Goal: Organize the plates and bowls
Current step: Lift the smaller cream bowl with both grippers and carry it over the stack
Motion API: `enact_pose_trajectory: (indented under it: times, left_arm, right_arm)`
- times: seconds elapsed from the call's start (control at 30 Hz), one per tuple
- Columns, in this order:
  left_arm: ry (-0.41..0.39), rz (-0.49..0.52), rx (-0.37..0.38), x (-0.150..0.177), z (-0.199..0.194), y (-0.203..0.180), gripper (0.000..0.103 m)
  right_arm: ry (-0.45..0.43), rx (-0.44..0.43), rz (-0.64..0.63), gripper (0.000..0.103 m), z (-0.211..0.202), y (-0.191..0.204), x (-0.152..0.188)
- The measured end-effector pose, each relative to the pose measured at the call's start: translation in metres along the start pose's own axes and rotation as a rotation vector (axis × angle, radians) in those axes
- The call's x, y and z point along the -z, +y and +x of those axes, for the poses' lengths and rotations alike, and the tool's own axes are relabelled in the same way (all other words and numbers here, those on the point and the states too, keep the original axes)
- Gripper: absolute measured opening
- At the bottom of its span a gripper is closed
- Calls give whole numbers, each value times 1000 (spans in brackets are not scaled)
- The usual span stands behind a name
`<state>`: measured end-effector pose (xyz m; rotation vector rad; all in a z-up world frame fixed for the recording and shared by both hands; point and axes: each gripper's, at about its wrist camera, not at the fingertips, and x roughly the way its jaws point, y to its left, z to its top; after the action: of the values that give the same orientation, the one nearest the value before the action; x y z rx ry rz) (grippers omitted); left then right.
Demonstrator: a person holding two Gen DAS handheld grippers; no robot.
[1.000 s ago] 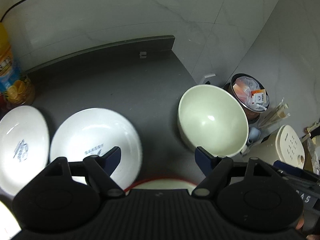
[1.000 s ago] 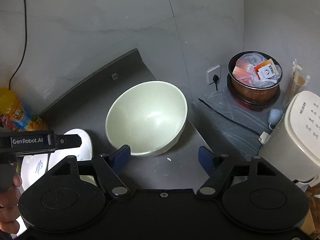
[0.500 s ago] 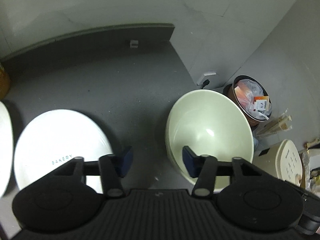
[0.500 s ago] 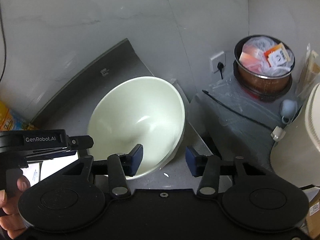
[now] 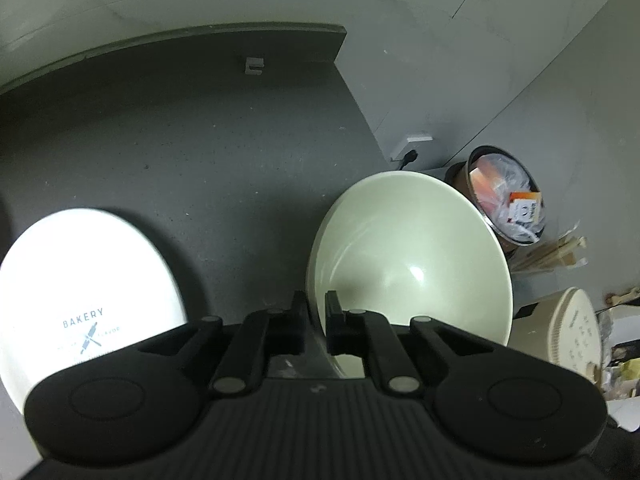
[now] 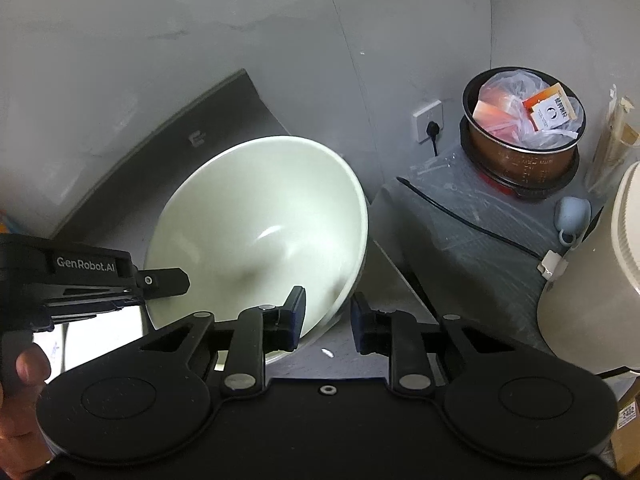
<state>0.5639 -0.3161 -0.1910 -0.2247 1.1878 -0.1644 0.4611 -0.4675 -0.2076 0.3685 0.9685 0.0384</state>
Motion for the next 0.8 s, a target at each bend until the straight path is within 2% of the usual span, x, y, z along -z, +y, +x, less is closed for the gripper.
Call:
enact_pose_trajectory:
  times: [0.43,0.8]
  left_arm:
    - [-56,0,39,9,-53,16,8]
    - [-105,4,64,28,-103,37,8]
  right_arm:
    - [-78,-20,-5,24,-45,31,8]
    - [-137,-30,-14,24,-84,53,34]
